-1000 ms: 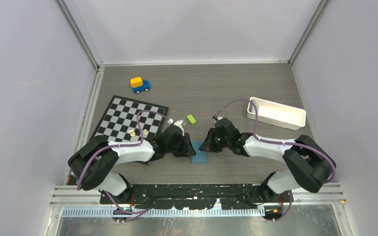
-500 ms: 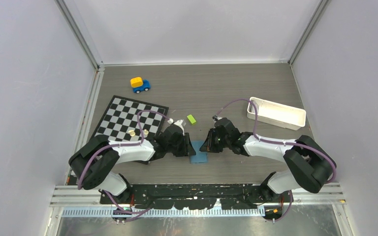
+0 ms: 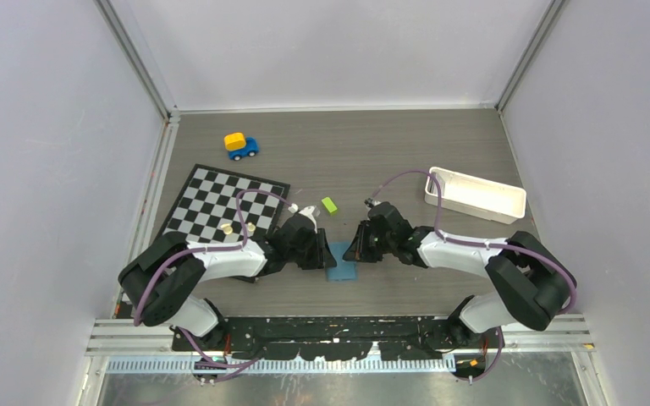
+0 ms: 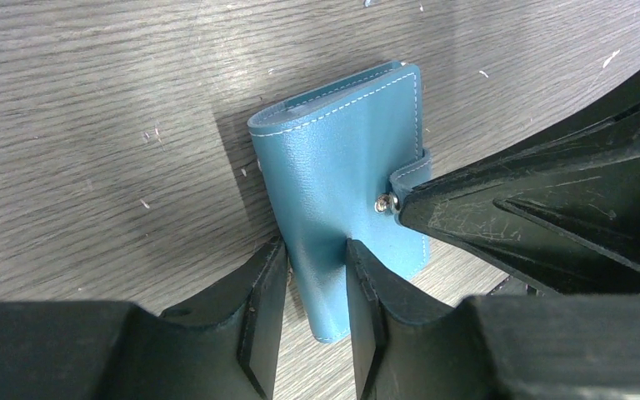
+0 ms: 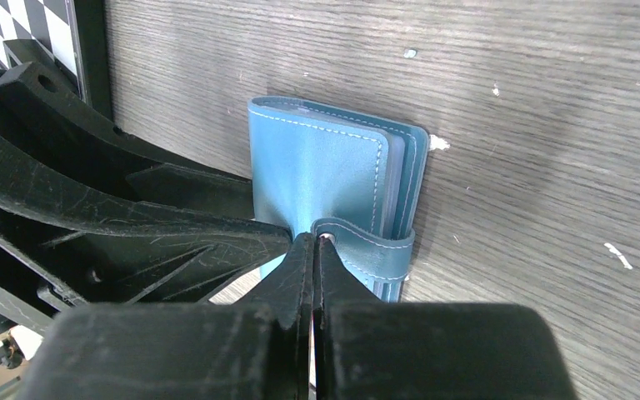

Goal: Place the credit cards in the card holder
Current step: Reset both arms

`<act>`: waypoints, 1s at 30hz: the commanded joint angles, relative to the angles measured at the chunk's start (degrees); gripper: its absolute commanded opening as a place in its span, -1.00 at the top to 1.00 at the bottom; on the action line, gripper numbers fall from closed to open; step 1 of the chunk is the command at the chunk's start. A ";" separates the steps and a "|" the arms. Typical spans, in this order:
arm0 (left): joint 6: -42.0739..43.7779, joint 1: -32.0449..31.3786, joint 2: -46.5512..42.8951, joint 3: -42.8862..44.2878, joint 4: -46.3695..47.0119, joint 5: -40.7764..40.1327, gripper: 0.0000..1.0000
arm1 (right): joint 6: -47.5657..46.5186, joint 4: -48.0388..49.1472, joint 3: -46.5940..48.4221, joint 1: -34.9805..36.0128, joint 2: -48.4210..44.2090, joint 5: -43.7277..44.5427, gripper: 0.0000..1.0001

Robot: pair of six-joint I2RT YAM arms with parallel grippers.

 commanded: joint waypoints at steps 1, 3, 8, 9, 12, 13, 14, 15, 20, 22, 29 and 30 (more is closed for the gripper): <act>2.53 0.13 2.33 -0.71 -6.26 -3.37 0.32 | -0.46 0.23 1.80 0.22 1.62 -0.92 0.99; 2.61 0.13 2.41 -0.69 -6.24 -3.36 0.32 | -0.40 0.22 1.88 0.23 2.01 -0.85 0.99; 2.61 0.13 2.51 -0.54 -6.25 -3.32 0.32 | -0.31 0.17 2.09 0.24 2.93 -1.15 0.99; 2.68 0.13 2.57 -0.54 -6.27 -3.29 0.32 | -0.26 0.18 2.23 0.23 3.11 -1.24 0.99; 2.70 0.13 2.72 -0.34 -6.26 -3.31 0.32 | -0.08 -0.23 2.40 0.22 3.78 -1.60 0.99; 2.75 0.13 2.79 -0.28 -6.26 -3.30 0.32 | -0.06 -0.49 2.47 0.25 3.91 -1.69 0.99; 2.79 0.13 2.80 -0.32 -6.26 -3.30 0.32 | -0.03 -0.57 2.51 0.21 4.06 -1.77 0.99; 2.79 0.13 2.75 -0.29 -6.31 -3.25 0.32 | -0.04 -0.79 2.52 0.21 4.14 -1.83 0.99; 2.94 0.13 2.97 -0.13 -6.27 -3.18 0.32 | 0.17 -1.11 2.76 0.18 4.89 -2.60 0.99; 2.97 0.12 2.93 -0.15 -6.26 -3.26 0.32 | 0.59 -0.59 2.57 0.21 4.37 -2.88 0.99; 3.38 0.13 3.31 0.27 -7.27 -3.66 0.32 | -0.21 -3.12 3.41 0.19 1.37 -3.69 0.99; 3.40 0.13 3.29 0.26 -7.75 -3.74 0.32 | -0.13 -3.19 3.48 0.24 1.01 -3.80 0.99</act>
